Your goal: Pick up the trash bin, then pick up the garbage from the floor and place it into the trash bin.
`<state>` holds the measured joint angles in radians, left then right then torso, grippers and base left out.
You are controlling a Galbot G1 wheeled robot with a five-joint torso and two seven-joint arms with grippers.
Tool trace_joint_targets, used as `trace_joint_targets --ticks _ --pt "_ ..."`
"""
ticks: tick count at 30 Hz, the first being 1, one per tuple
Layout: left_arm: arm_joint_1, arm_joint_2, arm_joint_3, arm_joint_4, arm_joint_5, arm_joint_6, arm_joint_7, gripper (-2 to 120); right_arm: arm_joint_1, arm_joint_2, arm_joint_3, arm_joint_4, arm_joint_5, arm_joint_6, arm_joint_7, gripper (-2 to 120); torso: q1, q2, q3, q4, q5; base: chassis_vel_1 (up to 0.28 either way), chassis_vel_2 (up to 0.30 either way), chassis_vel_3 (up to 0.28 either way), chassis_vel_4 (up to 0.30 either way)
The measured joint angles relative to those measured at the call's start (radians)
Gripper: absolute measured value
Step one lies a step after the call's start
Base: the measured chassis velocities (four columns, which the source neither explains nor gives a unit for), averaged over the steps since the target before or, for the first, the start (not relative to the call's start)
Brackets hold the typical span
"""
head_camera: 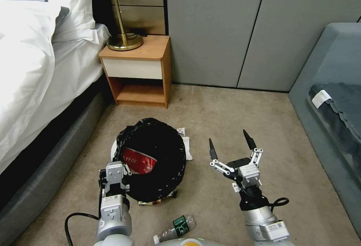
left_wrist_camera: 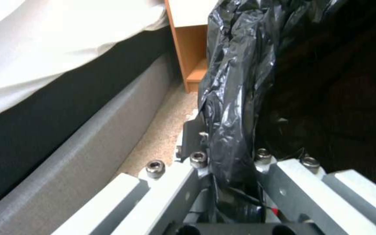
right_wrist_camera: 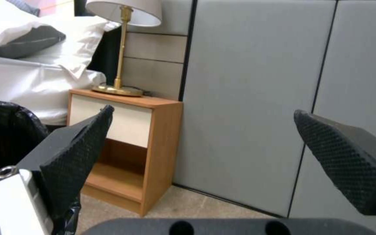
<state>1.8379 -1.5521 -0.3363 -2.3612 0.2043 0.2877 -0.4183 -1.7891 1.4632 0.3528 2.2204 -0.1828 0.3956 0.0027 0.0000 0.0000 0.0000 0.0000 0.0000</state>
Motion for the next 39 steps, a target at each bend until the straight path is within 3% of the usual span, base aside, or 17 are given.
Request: trace_joint_targets --ticks 39 --pt "0.0 0.0 0.0 0.0 0.0 0.0 0.0 1 0.0 0.0 0.0 0.0 0.0 0.0 0.0 100 0.0 0.0 0.0 0.0 0.0 0.0 0.0 0.0 0.0"
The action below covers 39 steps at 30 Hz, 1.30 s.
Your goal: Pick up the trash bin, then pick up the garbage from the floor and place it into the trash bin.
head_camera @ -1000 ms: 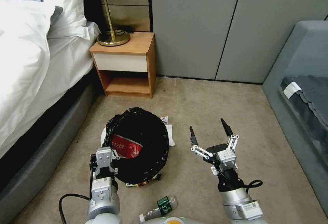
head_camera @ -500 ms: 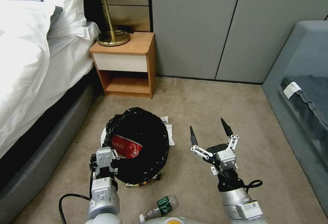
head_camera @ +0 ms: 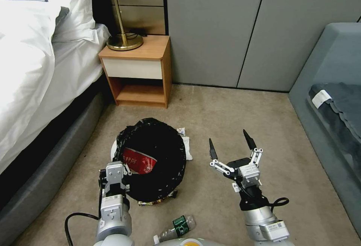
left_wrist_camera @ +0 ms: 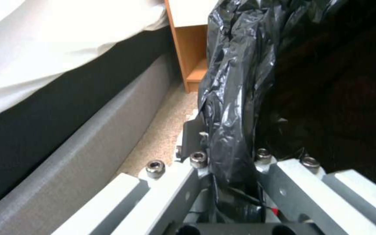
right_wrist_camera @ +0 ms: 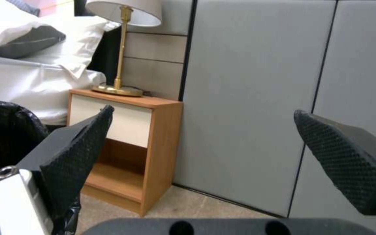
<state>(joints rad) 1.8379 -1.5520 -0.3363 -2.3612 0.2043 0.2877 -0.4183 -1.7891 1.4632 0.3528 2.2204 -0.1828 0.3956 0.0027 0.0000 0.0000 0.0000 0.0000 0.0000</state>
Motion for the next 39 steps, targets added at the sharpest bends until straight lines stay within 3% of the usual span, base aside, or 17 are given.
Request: trace_joint_targets --ticks 14,15,22,25,39 --pt "-0.007 0.0 -0.013 -0.001 -0.016 -0.007 0.016 1 0.005 -0.004 -0.002 0.0 0.001 -0.004 0.002 100 0.0 0.0 0.0 0.0001 -0.0001 0.0 0.0 0.0 0.0" --pt "-0.015 0.0 -0.034 -0.009 -0.031 -0.015 0.035 1 0.019 -0.015 -0.01 0.001 0.01 -0.02 0.012 100 0.0 0.0 0.0 -0.0008 -0.0002 0.0 0.0 0.0 0.0" --pt "-0.012 0.003 -0.048 -0.035 -0.035 -0.019 0.071 1 0.199 -0.158 -0.1 0.028 0.126 -0.219 0.148 100 0.0 0.0 0.0 0.001 0.0004 0.0 0.0 0.0 0.0" --pt "-0.01 0.001 -0.04 -0.035 -0.031 -0.013 0.065 1 0.197 -0.166 -0.101 0.036 0.136 -0.225 0.17 100 0.0 0.0 0.0 -0.0002 -0.0001 0.0 0.0 0.0 0.0" --pt "0.009 0.005 -0.039 -0.056 -0.046 0.039 0.031 1 0.184 -0.187 -0.069 0.046 0.123 -0.195 0.157 100 0.0 0.0 0.0 -0.0001 0.0 0.0 0.0 0.0 0.0"
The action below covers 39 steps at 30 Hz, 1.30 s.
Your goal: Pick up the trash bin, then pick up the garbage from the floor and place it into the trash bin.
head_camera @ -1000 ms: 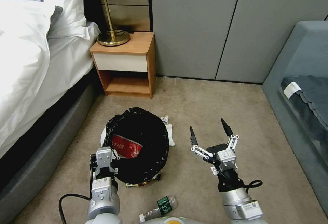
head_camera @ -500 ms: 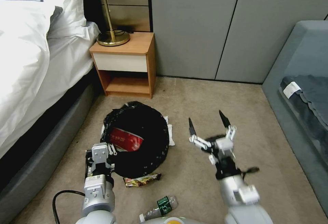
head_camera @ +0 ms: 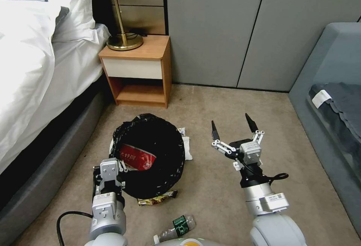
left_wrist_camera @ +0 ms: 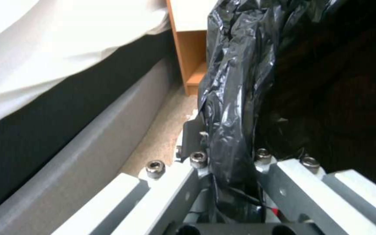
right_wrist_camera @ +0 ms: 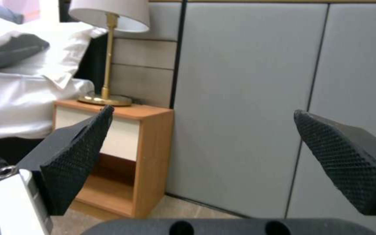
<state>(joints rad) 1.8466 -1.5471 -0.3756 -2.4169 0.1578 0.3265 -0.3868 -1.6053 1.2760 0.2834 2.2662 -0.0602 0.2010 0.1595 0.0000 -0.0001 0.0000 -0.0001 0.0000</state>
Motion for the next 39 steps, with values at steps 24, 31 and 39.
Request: trace_joint_targets --ticks 24,31,39 --pt "-0.055 -0.001 -0.136 0.007 -0.133 0.071 -0.018 1 0.498 -0.407 -0.316 -0.371 0.109 -0.061 -0.461 100 0.0 0.0 0.0 0.0002 -0.0001 0.0 0.0 0.0 0.0" --pt "-0.068 -0.003 -0.141 0.008 -0.139 0.074 -0.017 1 0.653 -0.398 -0.5 -0.517 0.106 -0.055 -0.602 100 0.0 0.0 0.0 0.0001 0.0001 0.0 0.0 0.0 0.0" --pt "-0.074 -0.016 -0.132 0.028 -0.132 0.071 -0.015 1 0.808 -0.364 -0.598 -0.665 0.111 -0.052 -0.966 100 0.0 0.0 0.0 0.0003 -0.0002 0.0 0.0 0.0 0.0"
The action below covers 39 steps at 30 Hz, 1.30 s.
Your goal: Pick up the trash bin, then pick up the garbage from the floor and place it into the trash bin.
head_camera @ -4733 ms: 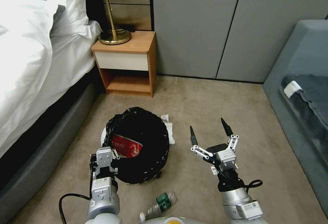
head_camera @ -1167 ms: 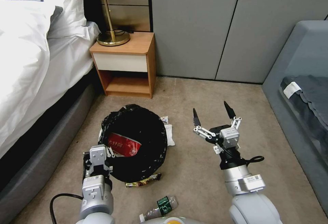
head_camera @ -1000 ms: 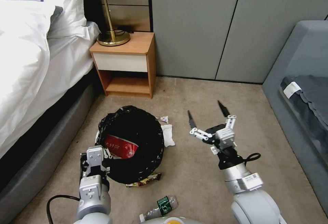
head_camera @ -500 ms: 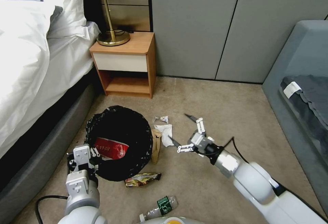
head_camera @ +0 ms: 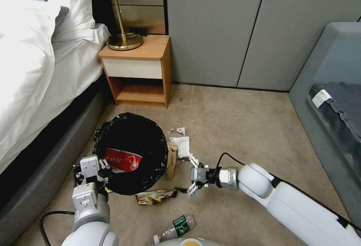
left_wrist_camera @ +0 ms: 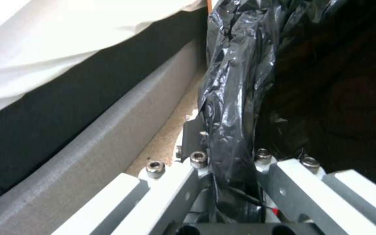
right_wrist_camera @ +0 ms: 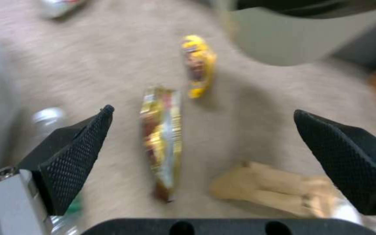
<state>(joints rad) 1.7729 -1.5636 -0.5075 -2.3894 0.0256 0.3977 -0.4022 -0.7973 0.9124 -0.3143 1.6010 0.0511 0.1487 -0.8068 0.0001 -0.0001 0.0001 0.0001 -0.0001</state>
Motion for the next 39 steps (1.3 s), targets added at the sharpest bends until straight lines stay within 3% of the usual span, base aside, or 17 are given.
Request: trace_joint_targets --ticks 6,12,39 --pt "-0.007 -0.012 0.015 0.007 0.016 -0.002 0.002 1 0.045 0.023 -0.035 -0.074 -0.002 0.0 -0.192 100 0.0 0.0 0.0 -0.0001 0.0002 0.0 0.0 0.0 0.0" --pt "-0.006 -0.02 0.017 0.009 0.023 -0.005 0.002 1 0.028 0.026 -0.029 -0.1 -0.013 0.016 -0.278 100 0.0 0.0 0.0 -0.0002 0.0001 0.0 0.0 0.0 0.0" --pt "0.006 -0.036 0.041 0.012 0.058 -0.021 0.003 1 -0.031 0.077 -0.01 -0.214 -0.067 0.049 -0.295 100 0.0 0.0 0.0 -0.0001 0.0001 0.0 0.0 0.0 0.0"
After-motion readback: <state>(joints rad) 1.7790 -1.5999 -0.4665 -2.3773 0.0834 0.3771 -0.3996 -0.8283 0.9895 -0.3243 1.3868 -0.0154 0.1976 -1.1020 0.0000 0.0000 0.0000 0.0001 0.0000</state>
